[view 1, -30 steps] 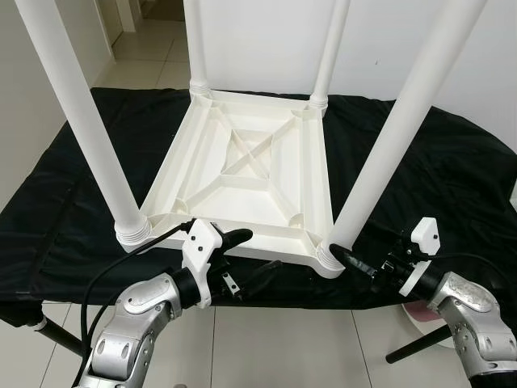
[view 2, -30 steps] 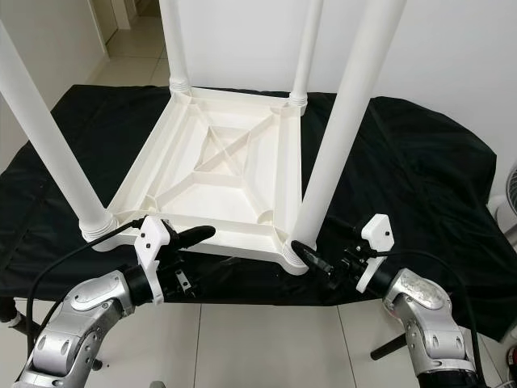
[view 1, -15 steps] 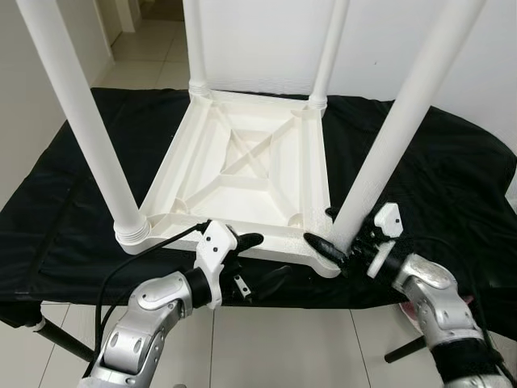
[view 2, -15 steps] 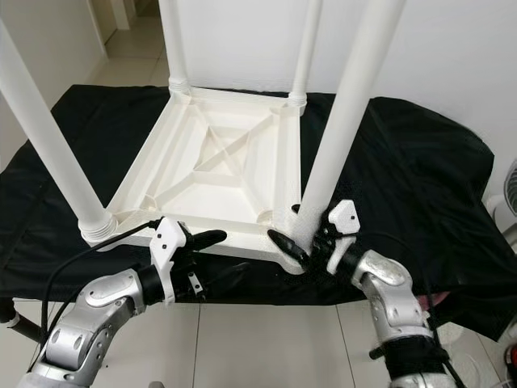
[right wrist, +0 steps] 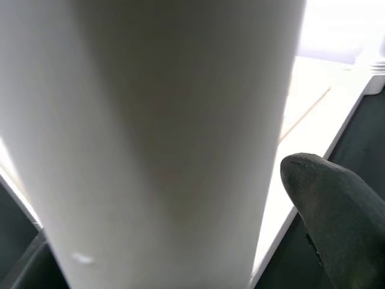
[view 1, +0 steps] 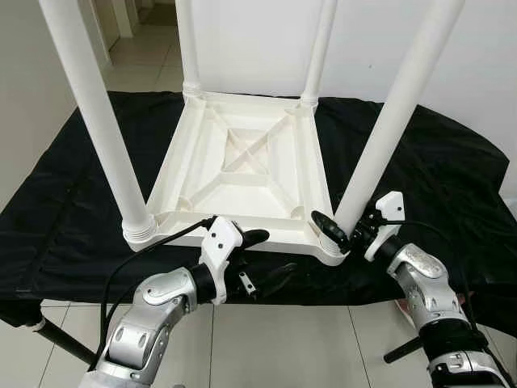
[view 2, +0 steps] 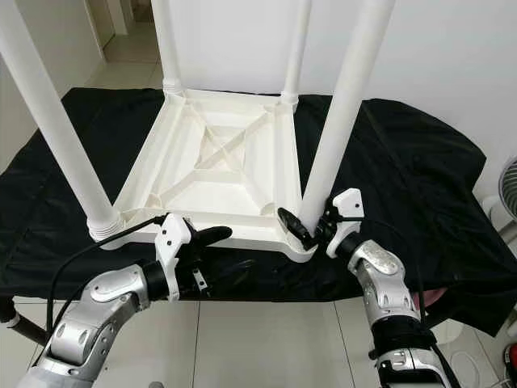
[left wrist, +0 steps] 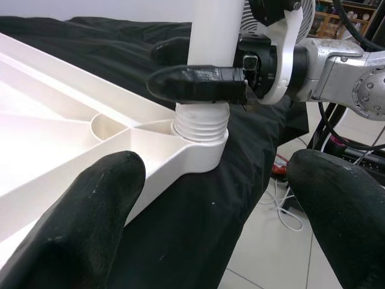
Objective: Building children table
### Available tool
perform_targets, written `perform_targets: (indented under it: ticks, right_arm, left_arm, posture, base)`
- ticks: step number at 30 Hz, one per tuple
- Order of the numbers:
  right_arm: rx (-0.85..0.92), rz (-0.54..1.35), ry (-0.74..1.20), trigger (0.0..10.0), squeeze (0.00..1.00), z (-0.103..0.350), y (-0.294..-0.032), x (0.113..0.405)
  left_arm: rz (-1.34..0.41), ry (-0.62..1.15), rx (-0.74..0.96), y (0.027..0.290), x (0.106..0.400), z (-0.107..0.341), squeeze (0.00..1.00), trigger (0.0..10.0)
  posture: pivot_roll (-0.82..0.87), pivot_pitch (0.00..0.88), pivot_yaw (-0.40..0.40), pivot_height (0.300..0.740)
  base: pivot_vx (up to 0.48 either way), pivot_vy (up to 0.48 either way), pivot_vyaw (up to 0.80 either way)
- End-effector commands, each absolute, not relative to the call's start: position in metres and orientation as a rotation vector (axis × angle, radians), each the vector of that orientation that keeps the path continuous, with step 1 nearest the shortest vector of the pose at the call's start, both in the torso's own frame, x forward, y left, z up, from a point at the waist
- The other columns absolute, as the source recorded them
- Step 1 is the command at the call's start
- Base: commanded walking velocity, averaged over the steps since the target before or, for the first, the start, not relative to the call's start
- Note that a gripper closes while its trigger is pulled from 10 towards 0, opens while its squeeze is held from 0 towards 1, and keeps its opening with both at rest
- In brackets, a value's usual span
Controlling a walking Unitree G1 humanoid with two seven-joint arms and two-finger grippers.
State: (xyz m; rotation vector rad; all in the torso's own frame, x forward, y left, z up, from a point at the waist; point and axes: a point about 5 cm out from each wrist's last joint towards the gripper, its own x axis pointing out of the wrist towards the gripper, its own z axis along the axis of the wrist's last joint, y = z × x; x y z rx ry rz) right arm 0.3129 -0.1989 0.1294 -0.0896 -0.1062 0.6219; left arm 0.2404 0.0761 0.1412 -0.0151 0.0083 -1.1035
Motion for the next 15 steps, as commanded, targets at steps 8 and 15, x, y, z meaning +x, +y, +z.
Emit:
perform_targets:
  ticks: [8, 15]
  right_arm:
    - [-0.128, 0.535, -0.131, 10.0, 0.00, 0.131, -0.207, 0.320]
    - [-0.127, 0.503, -0.120, 10.0, 0.00, 0.130, -0.213, 0.325]
  left_arm:
    - [-1.088, -0.016, -0.008, 0.062, 0.246, 0.145, 0.00, 10.0]
    - [-1.086, -0.011, 0.018, 0.049, 0.245, 0.142, 0.00, 10.0]
  posture:
    - [-0.09, 0.000, -0.033, 0.740]
    - [-0.08, 0.000, -0.038, 0.740]
  base:
    - [0.000, 0.000, 0.00]
    - [0.000, 0.000, 0.00]
